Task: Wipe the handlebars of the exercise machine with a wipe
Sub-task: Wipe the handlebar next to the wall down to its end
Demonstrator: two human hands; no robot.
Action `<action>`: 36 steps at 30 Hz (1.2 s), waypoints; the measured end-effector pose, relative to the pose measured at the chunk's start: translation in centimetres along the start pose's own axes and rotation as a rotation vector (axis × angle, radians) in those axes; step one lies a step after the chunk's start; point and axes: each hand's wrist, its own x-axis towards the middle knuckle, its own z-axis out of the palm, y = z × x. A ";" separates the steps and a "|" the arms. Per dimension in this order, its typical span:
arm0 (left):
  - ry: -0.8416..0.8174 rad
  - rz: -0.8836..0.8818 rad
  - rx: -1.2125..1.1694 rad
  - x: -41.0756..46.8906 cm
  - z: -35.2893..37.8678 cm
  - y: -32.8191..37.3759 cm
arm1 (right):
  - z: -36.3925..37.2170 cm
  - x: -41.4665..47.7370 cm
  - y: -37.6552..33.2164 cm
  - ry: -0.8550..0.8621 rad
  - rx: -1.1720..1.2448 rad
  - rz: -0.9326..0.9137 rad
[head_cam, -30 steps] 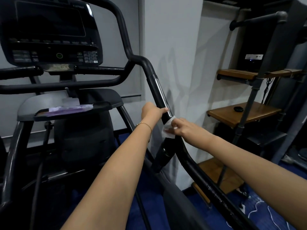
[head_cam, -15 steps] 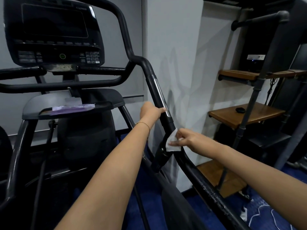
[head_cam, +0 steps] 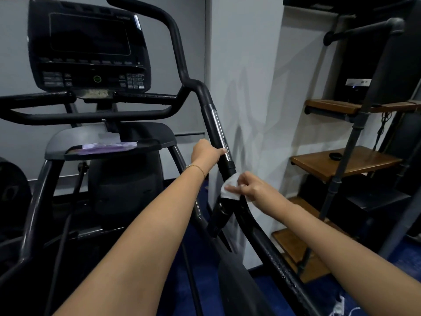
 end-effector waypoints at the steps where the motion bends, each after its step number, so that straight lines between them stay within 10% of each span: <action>1: 0.010 0.003 -0.001 -0.3 -0.1 0.0 | 0.3 -0.4 0.0 -0.012 -0.029 -0.044; 7: 0.123 0.342 0.407 -2.0 -0.5 0.4 | 0.2 -2.4 1.8 -0.194 0.092 -0.018; 11: 0.153 0.627 0.823 -1.3 -1.3 1.0 | 0.4 -0.8 2.9 0.307 0.571 0.220; 15: 0.100 0.381 0.567 -0.3 -1.3 1.9 | -0.3 1.7 2.9 0.538 0.879 0.418; 36: 0.031 0.232 0.395 0.4 -1.0 1.8 | 1.4 -0.7 0.8 0.075 0.677 0.556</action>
